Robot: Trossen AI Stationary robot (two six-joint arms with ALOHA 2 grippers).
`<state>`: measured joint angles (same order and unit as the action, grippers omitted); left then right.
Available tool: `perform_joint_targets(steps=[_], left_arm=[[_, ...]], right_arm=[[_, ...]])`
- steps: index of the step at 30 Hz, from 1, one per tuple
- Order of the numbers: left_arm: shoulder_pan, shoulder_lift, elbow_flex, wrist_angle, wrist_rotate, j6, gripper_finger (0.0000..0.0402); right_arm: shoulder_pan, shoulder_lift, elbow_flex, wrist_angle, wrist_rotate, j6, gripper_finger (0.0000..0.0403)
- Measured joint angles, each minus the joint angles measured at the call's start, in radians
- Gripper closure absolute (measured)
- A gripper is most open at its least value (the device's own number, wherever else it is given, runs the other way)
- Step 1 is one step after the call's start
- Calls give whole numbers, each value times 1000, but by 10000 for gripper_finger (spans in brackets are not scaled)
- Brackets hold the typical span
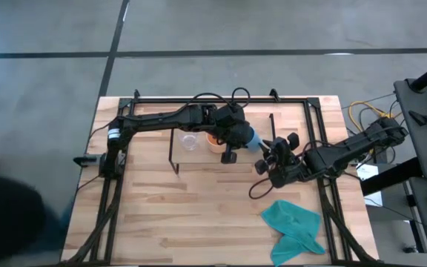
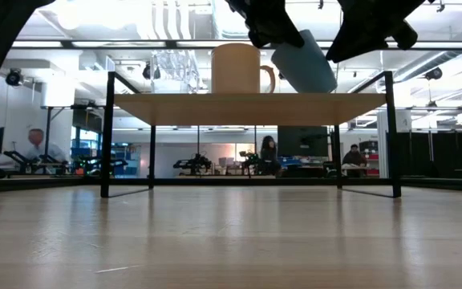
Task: Stack small to large cups/mugs on shelf
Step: Put the blue cup on the shelf
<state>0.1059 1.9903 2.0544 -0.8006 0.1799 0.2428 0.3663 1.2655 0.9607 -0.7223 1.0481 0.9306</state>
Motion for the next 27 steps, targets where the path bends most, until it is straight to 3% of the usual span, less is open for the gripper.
perform_joint_targets(steps=[12,27], left_arm=[[-4,0,0,15,25,2,358],[-2,3,-3,40,2,51,355]], right_arm=[[-50,0,0,8,-31,-13,328],[-49,0,0,7,-46,-15,328]])
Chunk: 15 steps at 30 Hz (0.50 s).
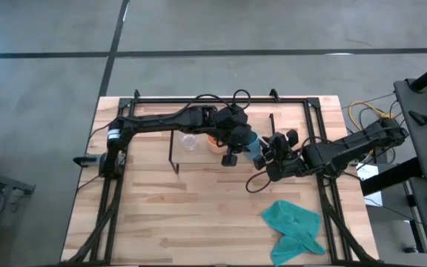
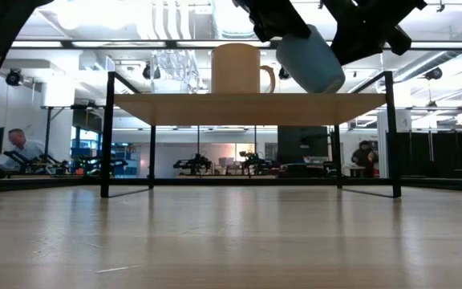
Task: Stack small to large cups/mugs on shelf
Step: Put the blue cup on the shelf
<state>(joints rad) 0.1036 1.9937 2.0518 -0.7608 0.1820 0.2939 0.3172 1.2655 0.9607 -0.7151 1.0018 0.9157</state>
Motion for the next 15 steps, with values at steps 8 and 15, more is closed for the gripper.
perform_joint_targets(steps=[8,15], left_arm=[[-3,47,0,-7,-3,1,355],[-5,62,-1,-47,-78,57,370]], right_arm=[[0,0,0,1,-8,-1,328],[1,0,0,-6,-14,-2,328]])
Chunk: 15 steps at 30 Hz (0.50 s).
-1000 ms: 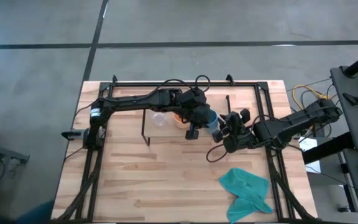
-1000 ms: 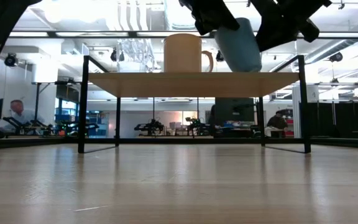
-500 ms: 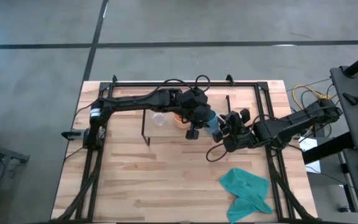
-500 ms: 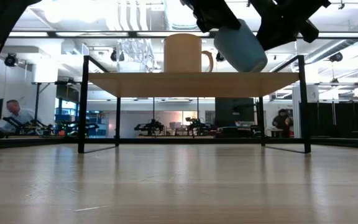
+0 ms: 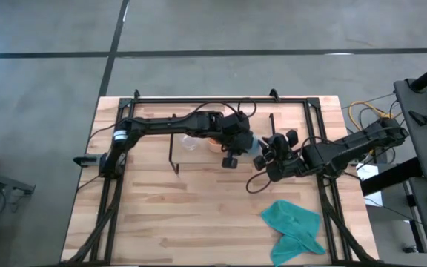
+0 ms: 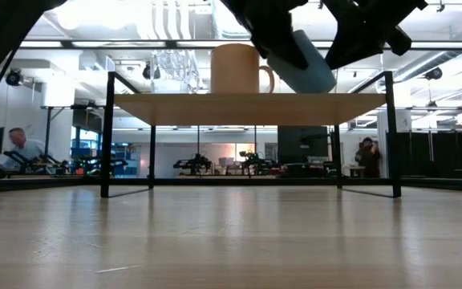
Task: Stack small to large cups/mugs on shelf
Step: Put the blue cup on the shelf
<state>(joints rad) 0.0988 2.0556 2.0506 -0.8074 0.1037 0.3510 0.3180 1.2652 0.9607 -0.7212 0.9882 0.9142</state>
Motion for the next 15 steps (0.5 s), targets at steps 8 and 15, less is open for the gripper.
perform_joint_targets(steps=[8,15], left_arm=[[1,-5,27,-29,-18,4,396],[0,-7,41,-52,-11,3,400]], right_arm=[[1,1,-1,0,-16,-2,328],[1,1,-1,-1,-33,-3,328]])
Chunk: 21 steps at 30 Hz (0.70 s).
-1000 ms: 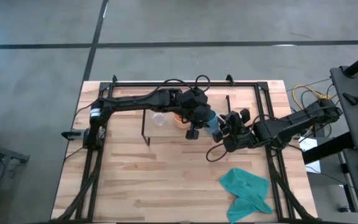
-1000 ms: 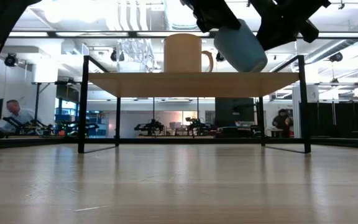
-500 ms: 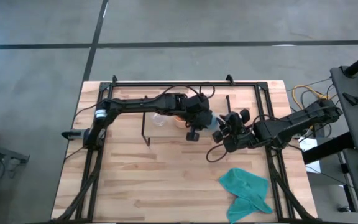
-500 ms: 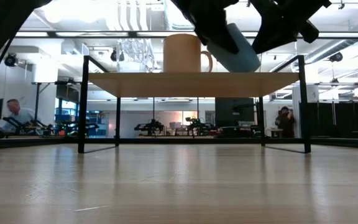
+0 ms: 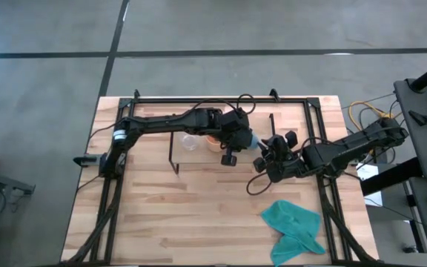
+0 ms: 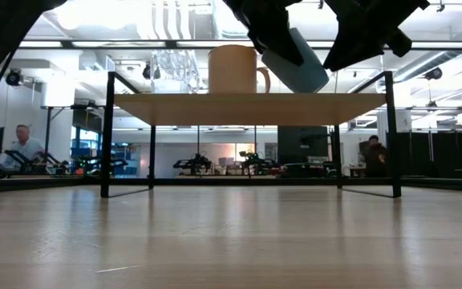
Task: Stack small to large cups/mugs on shelf
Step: Put the blue cup on the shelf
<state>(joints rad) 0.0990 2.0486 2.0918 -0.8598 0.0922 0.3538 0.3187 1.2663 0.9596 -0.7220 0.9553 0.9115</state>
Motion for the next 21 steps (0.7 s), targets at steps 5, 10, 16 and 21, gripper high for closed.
perform_joint_targets(steps=[5,10,16,21], left_arm=[[-1,-1,2,-7,26,-3,400],[-2,-2,2,-12,34,-6,400],[-2,-4,2,-18,56,-7,400],[-3,-5,2,-14,67,-10,391]], right_arm=[[0,0,0,1,-1,0,328],[0,0,0,6,-20,4,328],[0,0,-1,23,-25,3,328],[-1,0,-1,28,-25,3,328]])
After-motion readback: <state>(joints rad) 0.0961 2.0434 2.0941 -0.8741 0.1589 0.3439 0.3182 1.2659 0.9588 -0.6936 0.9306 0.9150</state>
